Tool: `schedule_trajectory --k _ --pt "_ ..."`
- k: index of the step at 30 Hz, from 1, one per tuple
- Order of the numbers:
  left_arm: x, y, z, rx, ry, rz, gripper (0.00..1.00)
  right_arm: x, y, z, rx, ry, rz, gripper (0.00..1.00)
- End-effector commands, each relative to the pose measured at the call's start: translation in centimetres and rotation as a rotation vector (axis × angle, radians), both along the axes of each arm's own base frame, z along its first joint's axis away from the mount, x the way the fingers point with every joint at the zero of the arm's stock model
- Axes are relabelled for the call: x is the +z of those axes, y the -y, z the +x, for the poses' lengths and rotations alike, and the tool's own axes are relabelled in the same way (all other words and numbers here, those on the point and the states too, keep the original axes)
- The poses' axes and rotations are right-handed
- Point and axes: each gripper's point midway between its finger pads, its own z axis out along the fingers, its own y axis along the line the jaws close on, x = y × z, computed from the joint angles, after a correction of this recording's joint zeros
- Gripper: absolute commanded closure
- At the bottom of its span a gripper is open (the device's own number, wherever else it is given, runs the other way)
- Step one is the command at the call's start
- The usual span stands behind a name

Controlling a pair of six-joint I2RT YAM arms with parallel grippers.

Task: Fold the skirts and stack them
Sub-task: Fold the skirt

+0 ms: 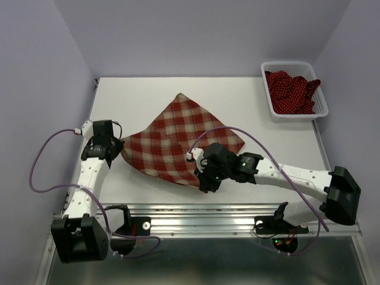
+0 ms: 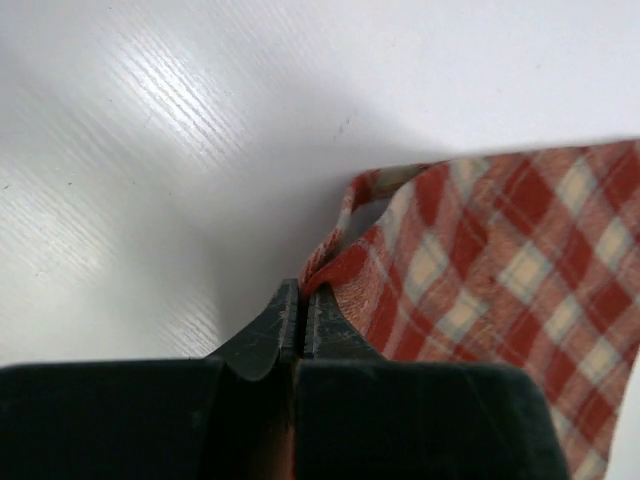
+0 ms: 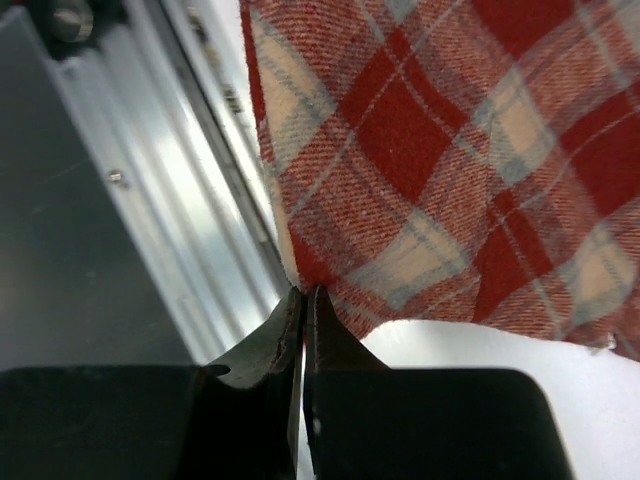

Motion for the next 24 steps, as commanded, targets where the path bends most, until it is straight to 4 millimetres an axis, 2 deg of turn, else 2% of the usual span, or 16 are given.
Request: schedule_trajectory --k 1,3,4,5,6,7,10,15,16,17,18,19,20,21,23,24 --pt "3.5 -0.8 -1.8 0.078 0.066 0.008 1.0 4.7 -1.0 -2.8 0.081 -0.08 0.134 0.99" --pt "4.8 -0.8 -2.2 0.078 0.093 0.004 1.0 6.2 -0.9 -3.6 0.105 -0.094 0.175 0.99" --pt "6.2 -0.7 -2.2 0.075 0.132 0.006 1.0 7.3 -0.9 -3.8 0.11 -0.091 0.205 0.99" --pt "6.3 -0.7 -2.4 0.075 0.135 0.006 1.0 7.3 -0.9 -3.8 0.106 -0.093 0.205 0.99" --pt "7.5 -0.8 -2.4 0.076 0.167 0.009 1.0 7.8 -0.7 -3.8 0.097 -0.087 0.217 0.99" --pt "8.5 -0.8 -2.2 0.075 0.195 0.013 1.0 7.8 -0.6 -3.3 0.07 -0.063 0.21 0.99" --pt "9.9 -0.5 -1.2 0.049 0.236 0.007 1.0 7.8 0.1 -2.2 -0.003 -0.026 0.179 1.0" --pt "12.2 1.2 2.1 -0.04 0.304 -0.044 1.0 8.1 1.5 0.8 -0.134 0.053 0.144 0.99" --pt "11.9 1.3 2.9 -0.052 0.291 -0.044 1.0 8.3 2.0 1.8 -0.164 0.06 0.143 0.99" --pt "13.2 1.7 3.5 -0.062 0.318 -0.045 1.0 8.3 2.2 2.3 -0.175 0.062 0.142 0.99" --pt "13.4 1.9 4.3 -0.068 0.321 -0.042 1.0 8.3 2.8 3.3 -0.205 0.066 0.135 0.99" --pt "13.8 2.1 4.8 -0.075 0.33 -0.043 1.0 8.4 2.8 3.2 -0.197 0.066 0.135 0.99" --pt "14.9 2.3 5.4 -0.084 0.355 -0.039 1.0 8.4 3.3 4.1 -0.223 0.061 0.132 0.99" --pt "15.1 2.3 6.2 -0.082 0.356 -0.034 1.0 8.6 3.5 4.6 -0.23 0.069 0.135 0.99" --pt "16.4 3.6 7.3 -0.117 0.386 -0.032 1.0 8.7 4.1 5.8 -0.259 0.066 0.138 0.99" --pt "16.0 4.2 8.0 -0.133 0.37 -0.033 1.0 9.0 4.2 6.2 -0.264 0.074 0.139 0.99"
